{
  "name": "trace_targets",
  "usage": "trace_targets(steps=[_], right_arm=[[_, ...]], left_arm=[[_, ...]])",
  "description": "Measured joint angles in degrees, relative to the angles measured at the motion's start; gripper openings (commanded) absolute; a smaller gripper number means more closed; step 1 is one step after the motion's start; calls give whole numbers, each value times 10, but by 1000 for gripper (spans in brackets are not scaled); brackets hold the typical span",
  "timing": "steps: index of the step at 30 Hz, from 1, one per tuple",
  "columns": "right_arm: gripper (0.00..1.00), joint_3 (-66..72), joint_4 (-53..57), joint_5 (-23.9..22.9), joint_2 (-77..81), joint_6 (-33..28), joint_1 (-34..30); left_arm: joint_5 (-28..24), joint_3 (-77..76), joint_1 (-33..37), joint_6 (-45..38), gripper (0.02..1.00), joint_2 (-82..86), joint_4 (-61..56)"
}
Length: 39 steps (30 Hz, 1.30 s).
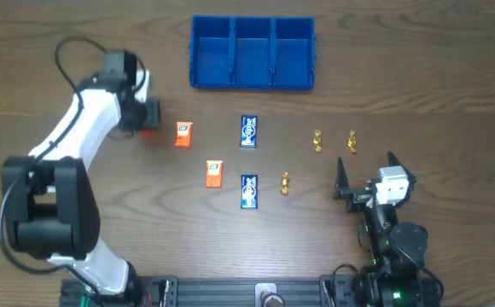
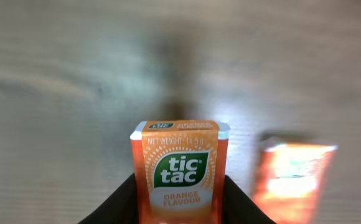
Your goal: Sort Candies Into Trays
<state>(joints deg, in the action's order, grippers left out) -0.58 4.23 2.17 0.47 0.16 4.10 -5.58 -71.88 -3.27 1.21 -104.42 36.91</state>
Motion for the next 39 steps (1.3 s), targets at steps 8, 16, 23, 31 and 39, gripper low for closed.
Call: trace_targets(steps=[8, 16, 23, 31, 39], right_arm=[[998, 0, 0, 0, 0, 0, 0], [998, 0, 0, 0, 0, 0, 0], [998, 0, 0, 0, 0, 0, 0], [998, 0, 0, 0, 0, 0, 0], [998, 0, 0, 0, 0, 0, 0]], left_arm=[[70, -298, -104, 76, 281, 17, 111], [103, -560, -159, 114, 275, -131, 222], [90, -593, -158, 128, 281, -268, 220], [78, -594, -156, 127, 305, -302, 210], [74, -598, -156, 125, 426, -302, 200]])
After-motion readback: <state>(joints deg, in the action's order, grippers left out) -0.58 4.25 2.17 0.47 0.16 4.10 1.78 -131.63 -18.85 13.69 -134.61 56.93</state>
